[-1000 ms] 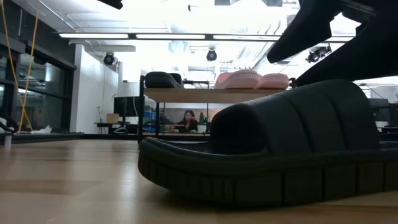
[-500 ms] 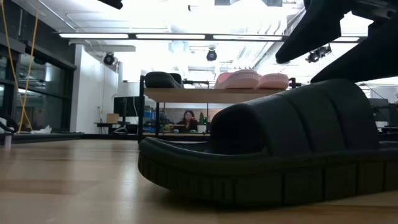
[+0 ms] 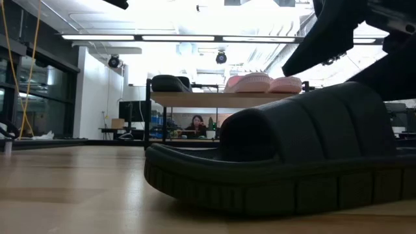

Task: Pick and place slides into the shelf
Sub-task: Put the black slides on the shelf

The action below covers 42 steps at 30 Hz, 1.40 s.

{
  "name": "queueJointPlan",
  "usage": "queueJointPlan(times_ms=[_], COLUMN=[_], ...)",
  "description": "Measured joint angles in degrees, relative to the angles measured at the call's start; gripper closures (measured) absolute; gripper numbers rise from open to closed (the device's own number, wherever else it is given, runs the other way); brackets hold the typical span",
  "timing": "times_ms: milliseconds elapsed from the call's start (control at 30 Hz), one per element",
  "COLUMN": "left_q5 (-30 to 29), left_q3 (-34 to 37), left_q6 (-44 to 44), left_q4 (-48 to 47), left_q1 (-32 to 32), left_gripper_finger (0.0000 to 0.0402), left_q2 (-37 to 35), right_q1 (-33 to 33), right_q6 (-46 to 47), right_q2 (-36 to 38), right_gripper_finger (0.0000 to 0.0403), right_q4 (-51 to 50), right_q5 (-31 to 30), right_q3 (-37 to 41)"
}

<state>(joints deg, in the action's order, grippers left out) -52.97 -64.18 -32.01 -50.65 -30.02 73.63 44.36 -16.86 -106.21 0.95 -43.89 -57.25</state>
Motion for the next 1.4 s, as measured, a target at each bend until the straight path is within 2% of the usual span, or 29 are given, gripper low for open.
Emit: queueJointPlan(times_ms=[600, 833, 1000, 1400], left_q5=[0.0, 0.0, 0.0, 0.0], left_q3=[0.0, 0.0, 0.0, 0.0], left_q6=[-0.1, -0.1, 0.0, 0.1], left_q4=[0.2, 0.6, 1.0, 1.0], left_q1=[0.0, 0.0, 0.0, 0.0], left_gripper_finger=[0.0197, 0.0197, 0.0197, 0.0197], left_q2=[0.0, 0.0, 0.0, 0.0], right_q1=[-0.1, -0.9, -2.1, -2.8], right_q6=[-1.1, -1.2, -1.5, -1.7], right_q2=[-0.1, -2.7, -4.5, -4.5], right_gripper_finger=[0.0189, 0.0189, 0.0189, 0.0189], right_q4=[0.7, 0.7, 4.7, 7.5], right_q5=[1.5, 2.4, 2.9, 4.8], right_q3=[0.0, 0.0, 0.0, 0.0])
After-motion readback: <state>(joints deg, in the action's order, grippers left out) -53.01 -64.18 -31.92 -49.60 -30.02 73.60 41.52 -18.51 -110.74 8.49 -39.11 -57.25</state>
